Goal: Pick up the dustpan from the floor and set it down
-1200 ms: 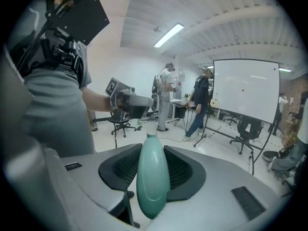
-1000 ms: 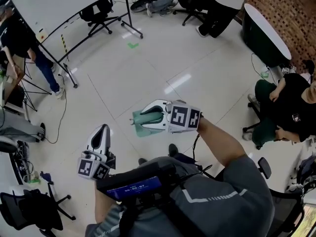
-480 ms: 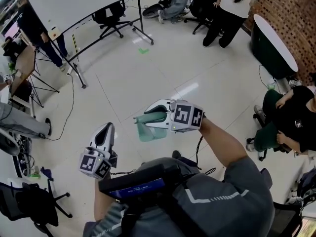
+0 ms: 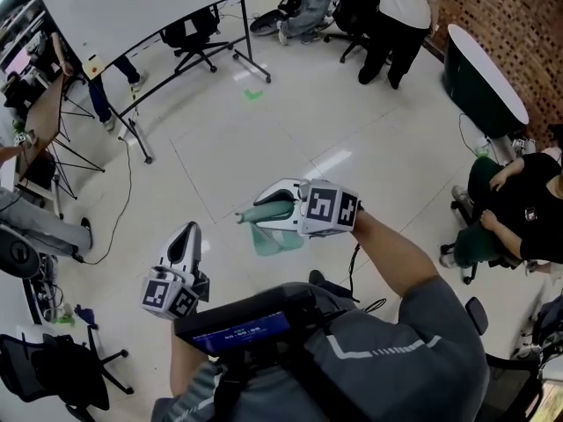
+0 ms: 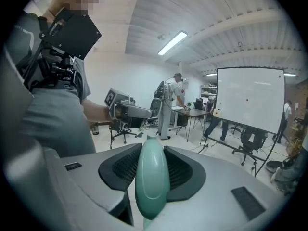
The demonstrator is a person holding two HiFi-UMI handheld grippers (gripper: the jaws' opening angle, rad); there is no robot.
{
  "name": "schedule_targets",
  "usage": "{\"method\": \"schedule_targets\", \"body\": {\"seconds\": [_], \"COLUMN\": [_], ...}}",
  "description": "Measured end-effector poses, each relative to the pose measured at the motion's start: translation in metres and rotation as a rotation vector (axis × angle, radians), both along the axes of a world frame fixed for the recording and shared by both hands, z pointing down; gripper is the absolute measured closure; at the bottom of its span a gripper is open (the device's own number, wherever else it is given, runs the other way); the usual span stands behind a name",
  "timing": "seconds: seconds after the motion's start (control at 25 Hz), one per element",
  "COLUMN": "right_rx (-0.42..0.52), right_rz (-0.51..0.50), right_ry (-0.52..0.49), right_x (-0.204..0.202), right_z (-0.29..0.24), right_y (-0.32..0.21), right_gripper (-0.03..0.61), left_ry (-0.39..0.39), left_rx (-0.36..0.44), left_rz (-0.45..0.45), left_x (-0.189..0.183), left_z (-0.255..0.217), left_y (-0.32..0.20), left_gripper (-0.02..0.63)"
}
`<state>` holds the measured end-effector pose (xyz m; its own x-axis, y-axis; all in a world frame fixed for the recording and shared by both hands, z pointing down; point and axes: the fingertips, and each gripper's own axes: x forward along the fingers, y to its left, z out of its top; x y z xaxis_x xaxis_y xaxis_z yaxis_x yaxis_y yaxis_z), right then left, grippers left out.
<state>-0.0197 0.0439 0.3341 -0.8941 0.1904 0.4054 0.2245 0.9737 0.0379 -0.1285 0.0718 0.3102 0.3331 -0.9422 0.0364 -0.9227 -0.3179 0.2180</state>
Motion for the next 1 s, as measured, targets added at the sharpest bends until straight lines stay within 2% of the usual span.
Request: {"method": "schedule_targets", "body": {"seconds": [0.08, 0.36, 0.68, 0.84, 1.0], "right_rx": [-0.001, 0.002, 0.014, 0.013, -0.012], "right_rz": [0.009, 0.032, 0.087, 0.092, 0.065], "right_ry": [0.001, 0.002, 0.008, 0.01, -0.014], "right_x": [-0.001, -0.024, -0.055, -0.072, -0.079], "right_z": [-0.001, 0.001, 0.004, 0.007, 0.011], "right_y": [-0.004, -0.012, -0.026, -0.051, -0.088], "right_gripper": [0.405, 0.405, 0.405, 0.405, 0.405], "left_ry": [0.011, -0.023, -0.001, -0.023, -0.011], "left_rx": [0.014, 0.009, 0.006, -0.002, -0.005], "left_rz": [0.006, 0.004, 0.054, 0.082, 0.055], "left_x": [-0.002, -0.026, -0.061, -0.075, -0.075], "left_z": [-0.003, 0.003, 0.008, 0.014, 0.018], "left_y": [-0.003, -0.006, -0.007, -0.025, -0.062], "left_gripper": [0.583, 0.583, 0.583, 0.583, 0.583]}}
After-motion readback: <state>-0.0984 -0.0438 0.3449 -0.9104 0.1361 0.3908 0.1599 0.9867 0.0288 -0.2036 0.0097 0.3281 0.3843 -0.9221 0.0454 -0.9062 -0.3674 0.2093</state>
